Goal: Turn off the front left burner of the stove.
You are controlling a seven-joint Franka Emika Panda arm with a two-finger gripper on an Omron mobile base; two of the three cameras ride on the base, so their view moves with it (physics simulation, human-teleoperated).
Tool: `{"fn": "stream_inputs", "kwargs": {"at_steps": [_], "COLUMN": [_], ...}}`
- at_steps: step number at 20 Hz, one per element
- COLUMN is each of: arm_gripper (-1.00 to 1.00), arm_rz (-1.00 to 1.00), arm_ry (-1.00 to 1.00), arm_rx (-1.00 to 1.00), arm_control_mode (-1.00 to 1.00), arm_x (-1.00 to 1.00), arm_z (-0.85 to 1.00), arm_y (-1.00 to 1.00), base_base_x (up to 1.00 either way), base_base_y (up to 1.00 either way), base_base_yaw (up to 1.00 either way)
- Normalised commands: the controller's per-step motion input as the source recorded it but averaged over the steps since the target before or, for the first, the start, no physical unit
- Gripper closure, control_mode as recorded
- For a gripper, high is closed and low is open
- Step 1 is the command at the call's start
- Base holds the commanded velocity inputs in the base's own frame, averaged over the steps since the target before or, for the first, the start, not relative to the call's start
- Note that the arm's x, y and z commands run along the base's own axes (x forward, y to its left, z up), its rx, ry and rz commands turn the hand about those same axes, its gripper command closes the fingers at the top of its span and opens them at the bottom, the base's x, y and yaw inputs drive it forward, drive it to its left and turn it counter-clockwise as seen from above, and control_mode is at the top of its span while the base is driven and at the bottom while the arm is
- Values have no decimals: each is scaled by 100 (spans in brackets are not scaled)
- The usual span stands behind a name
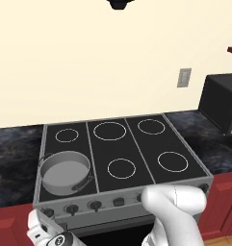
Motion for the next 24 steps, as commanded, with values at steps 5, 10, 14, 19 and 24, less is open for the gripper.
{"fn": "stream_inputs", "kwargs": {"at_steps": [5, 10, 14, 19, 24], "arm_gripper": [-100, -100, -100, -100, -100], "arm_rz": [0, 0, 0, 0, 0], "arm_ry": [6, 1, 0, 0, 0], "arm_rx": [0, 0, 0, 0, 0], "arm_control_mode": [-100, -100, -100, -100, -100], "arm_x": [-8, -21, -20, 2, -2], "arm_z": [-33, -30, -30, -10, 0], "arm_y": [35, 22, 6, 2, 0], "base_base_x": [0, 0, 0, 0, 0], "base_base_y": [0, 0, 0, 0, 0], "base_base_yaw": [0, 0, 0, 0, 0]}}
